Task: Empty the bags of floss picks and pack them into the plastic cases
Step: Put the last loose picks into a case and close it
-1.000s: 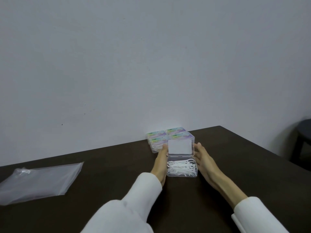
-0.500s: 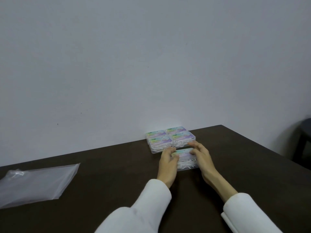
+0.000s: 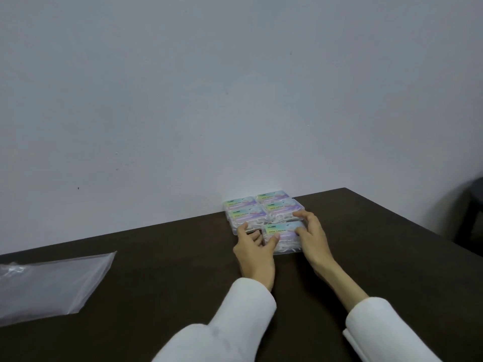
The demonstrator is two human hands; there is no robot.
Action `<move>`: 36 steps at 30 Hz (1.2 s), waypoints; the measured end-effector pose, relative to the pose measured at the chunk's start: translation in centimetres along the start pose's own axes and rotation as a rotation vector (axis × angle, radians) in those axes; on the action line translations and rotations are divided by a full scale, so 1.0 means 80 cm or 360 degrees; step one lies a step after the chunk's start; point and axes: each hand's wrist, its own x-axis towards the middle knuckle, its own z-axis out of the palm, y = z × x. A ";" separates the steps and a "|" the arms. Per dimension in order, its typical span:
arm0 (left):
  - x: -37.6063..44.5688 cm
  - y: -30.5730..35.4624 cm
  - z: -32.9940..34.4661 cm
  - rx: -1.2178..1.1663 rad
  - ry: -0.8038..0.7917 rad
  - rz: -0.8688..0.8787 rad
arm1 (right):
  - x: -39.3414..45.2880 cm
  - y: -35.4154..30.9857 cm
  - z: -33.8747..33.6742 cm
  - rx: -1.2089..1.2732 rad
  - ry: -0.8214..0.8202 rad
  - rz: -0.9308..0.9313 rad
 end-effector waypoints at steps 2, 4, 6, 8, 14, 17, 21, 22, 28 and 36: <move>0.000 0.000 -0.001 0.0003 0.0032 0.0000 | 0.000 0.000 0.000 -0.0013 -0.0034 0.0000; 0.001 -0.001 0.000 0.0075 0.0041 0.0007 | 0.000 0.000 -0.001 -0.0035 -0.0074 0.0009; 0.001 -0.001 0.000 0.0176 0.0043 0.0026 | 0.001 -0.001 -0.002 -0.0052 -0.0095 0.0026; 0.001 0.000 -0.002 0.0287 0.0046 0.0073 | 0.003 0.000 -0.002 -0.0051 -0.0074 0.0043; 0.008 0.006 -0.009 0.1077 0.0033 0.0525 | 0.011 0.003 0.001 -0.0100 0.0061 0.0064; 0.022 0.000 -0.008 0.1290 -0.0075 0.0753 | 0.020 0.006 0.001 -0.0137 0.0046 0.0060; 0.041 -0.003 -0.007 0.1559 -0.0333 0.0890 | 0.036 0.008 0.001 -0.0129 -0.0025 0.0123; 0.044 -0.002 -0.007 0.1588 -0.0409 0.0916 | 0.041 0.008 0.002 -0.0112 -0.0028 0.0140; 0.060 -0.005 -0.001 0.1713 -0.0679 0.1100 | 0.069 0.009 0.007 0.0171 0.0158 0.0171; 0.076 0.000 0.006 0.1875 -0.0856 0.1135 | 0.111 0.012 0.002 -0.0268 -0.0283 0.0137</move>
